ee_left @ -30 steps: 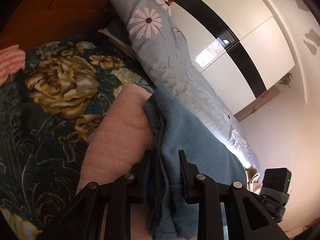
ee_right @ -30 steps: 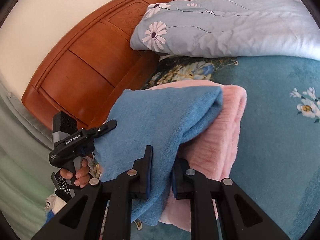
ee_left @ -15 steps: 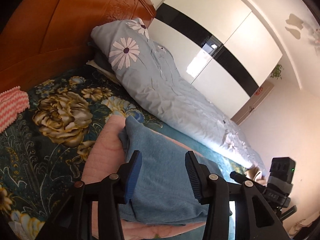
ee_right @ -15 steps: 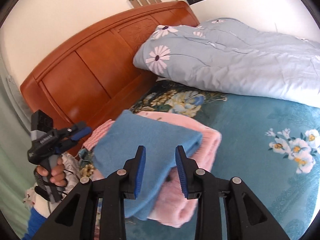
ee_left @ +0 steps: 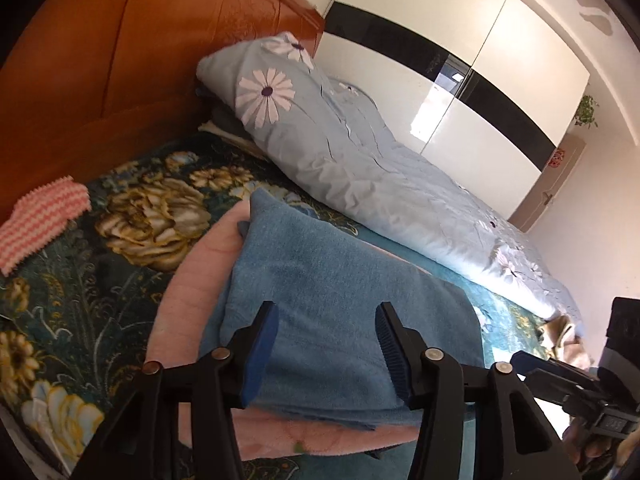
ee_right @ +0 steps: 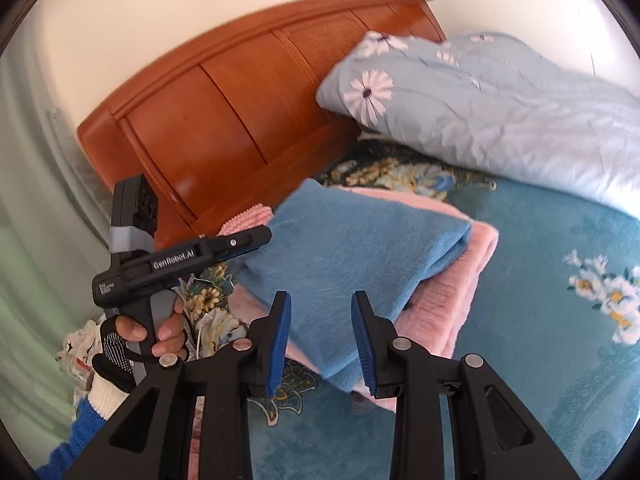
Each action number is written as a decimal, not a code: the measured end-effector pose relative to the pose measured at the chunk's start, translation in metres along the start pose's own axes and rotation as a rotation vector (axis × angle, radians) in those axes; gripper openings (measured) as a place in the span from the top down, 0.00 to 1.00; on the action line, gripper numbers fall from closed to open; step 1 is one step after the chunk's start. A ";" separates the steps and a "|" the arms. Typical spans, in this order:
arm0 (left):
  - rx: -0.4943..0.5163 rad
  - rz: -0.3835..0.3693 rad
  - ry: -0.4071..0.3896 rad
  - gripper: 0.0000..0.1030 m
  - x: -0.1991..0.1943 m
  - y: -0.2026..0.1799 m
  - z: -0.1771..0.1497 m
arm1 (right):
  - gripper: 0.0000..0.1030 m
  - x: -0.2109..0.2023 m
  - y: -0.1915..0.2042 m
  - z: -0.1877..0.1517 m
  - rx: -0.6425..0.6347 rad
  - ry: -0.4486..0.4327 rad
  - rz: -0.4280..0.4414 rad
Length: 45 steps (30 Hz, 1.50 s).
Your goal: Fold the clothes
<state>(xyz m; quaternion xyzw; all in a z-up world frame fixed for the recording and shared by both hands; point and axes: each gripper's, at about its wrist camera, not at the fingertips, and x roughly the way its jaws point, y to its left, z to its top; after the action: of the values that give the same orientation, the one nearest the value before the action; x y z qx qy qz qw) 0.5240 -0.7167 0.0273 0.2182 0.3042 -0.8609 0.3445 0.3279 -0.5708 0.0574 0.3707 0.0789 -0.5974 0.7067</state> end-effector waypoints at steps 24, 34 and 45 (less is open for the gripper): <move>-0.078 0.291 0.004 0.00 -0.025 -0.067 -0.224 | 0.13 -0.035 -0.044 -0.185 0.016 0.119 -0.352; -0.122 0.247 0.007 0.00 -0.025 -0.078 -0.232 | 0.07 -0.046 -0.058 -0.215 0.032 0.080 -0.454; -0.073 0.376 0.047 0.00 -0.006 -0.077 -0.252 | 0.06 -0.036 -0.037 -0.213 -0.076 0.070 -0.470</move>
<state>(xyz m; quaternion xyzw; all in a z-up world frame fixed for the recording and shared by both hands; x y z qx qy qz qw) 0.5139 -0.5000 -0.1219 0.2788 0.2971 -0.7644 0.4997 0.3552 -0.4113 -0.0901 0.3357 0.2098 -0.7289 0.5585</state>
